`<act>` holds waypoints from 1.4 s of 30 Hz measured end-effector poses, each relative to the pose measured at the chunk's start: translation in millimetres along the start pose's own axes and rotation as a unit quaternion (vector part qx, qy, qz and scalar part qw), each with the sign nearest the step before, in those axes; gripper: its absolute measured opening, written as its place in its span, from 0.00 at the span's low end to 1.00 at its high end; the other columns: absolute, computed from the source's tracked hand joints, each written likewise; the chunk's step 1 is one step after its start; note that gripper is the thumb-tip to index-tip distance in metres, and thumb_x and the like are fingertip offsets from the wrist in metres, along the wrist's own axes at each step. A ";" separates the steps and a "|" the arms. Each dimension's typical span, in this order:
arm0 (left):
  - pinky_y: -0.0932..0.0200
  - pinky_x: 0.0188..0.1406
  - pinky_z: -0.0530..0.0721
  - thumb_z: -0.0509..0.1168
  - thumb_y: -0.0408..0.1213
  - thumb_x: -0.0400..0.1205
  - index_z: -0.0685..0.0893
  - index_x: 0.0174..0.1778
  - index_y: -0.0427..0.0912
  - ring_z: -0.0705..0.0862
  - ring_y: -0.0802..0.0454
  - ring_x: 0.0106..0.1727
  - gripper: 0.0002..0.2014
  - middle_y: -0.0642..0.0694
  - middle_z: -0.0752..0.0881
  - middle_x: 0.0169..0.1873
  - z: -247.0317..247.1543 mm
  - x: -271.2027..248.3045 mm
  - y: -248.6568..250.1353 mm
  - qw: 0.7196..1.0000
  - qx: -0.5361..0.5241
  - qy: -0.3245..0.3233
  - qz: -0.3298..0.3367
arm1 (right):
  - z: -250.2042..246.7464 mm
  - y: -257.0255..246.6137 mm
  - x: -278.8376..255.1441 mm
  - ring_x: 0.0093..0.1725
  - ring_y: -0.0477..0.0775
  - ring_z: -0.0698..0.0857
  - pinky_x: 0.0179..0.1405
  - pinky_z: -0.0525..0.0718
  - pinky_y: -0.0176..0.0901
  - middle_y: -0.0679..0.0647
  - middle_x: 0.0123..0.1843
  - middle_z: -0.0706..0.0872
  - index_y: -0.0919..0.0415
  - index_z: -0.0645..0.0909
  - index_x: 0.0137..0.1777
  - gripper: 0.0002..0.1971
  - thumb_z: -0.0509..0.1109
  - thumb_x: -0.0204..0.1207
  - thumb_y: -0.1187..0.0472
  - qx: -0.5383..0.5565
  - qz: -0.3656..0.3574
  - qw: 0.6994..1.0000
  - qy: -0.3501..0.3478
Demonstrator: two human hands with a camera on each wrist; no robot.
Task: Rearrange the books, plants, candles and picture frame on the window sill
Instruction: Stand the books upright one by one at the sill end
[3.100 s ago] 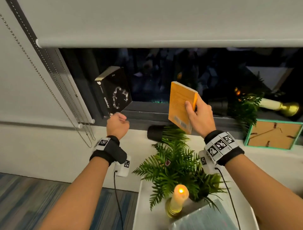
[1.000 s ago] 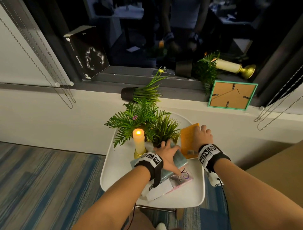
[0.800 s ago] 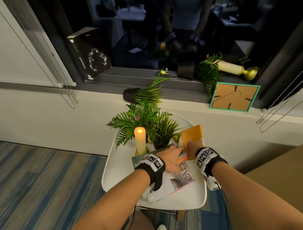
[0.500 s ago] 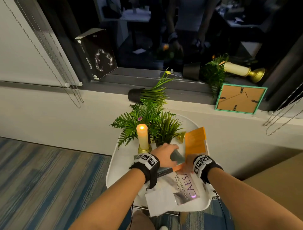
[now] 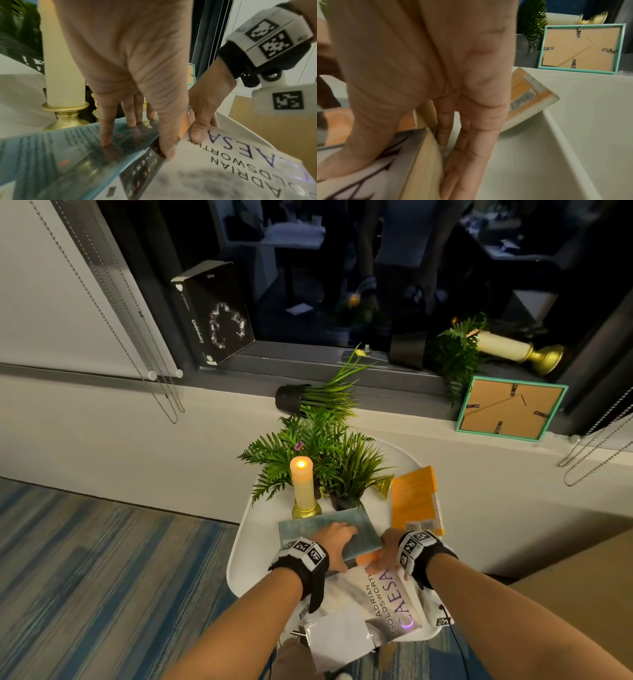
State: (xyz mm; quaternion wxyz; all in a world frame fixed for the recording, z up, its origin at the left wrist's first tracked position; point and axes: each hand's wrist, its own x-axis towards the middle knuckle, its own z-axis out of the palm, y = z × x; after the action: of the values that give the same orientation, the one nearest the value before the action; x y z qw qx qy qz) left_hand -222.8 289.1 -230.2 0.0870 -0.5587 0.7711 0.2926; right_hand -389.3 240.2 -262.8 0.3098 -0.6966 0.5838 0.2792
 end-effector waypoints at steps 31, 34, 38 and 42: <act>0.29 0.69 0.73 0.85 0.58 0.48 0.45 0.82 0.51 0.61 0.37 0.78 0.72 0.43 0.55 0.78 35.5 28.1 10.5 0.992 0.107 0.013 0.059 | 2.8 -7.1 -42.5 0.61 0.61 0.83 0.60 0.82 0.49 0.59 0.64 0.82 0.60 0.72 0.72 0.42 0.79 0.62 0.40 0.057 0.026 0.998 -0.020; 0.32 0.71 0.73 0.85 0.58 0.50 0.47 0.82 0.49 0.61 0.38 0.78 0.71 0.45 0.56 0.78 35.7 25.1 8.3 0.994 0.087 0.011 0.064 | 0.3 -6.5 -44.8 0.45 0.58 0.85 0.43 0.84 0.44 0.54 0.45 0.85 0.59 0.79 0.65 0.44 0.82 0.50 0.36 0.071 0.033 0.996 -0.038; 0.36 0.77 0.67 0.84 0.58 0.53 0.49 0.83 0.46 0.59 0.39 0.80 0.68 0.44 0.56 0.80 36.1 21.6 8.6 0.996 0.066 -0.007 0.062 | 4.5 6.6 -36.9 0.42 0.58 0.90 0.43 0.90 0.51 0.54 0.44 0.90 0.59 0.83 0.56 0.45 0.85 0.37 0.37 0.103 0.031 0.993 -0.052; 0.37 0.76 0.70 0.83 0.62 0.53 0.57 0.81 0.43 0.62 0.39 0.79 0.64 0.43 0.60 0.79 34.0 17.1 11.6 0.997 0.055 -0.014 0.060 | -10.4 10.1 -51.2 0.52 0.60 0.90 0.52 0.89 0.58 0.56 0.53 0.91 0.60 0.86 0.55 0.43 0.83 0.40 0.36 0.080 -0.025 0.995 -0.060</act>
State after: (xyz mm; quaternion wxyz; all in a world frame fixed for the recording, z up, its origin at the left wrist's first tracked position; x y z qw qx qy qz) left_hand -246.1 296.3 -261.6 0.1102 -0.5018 0.8169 0.2622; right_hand -407.4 263.9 -218.7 0.4063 -0.6661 0.5667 0.2648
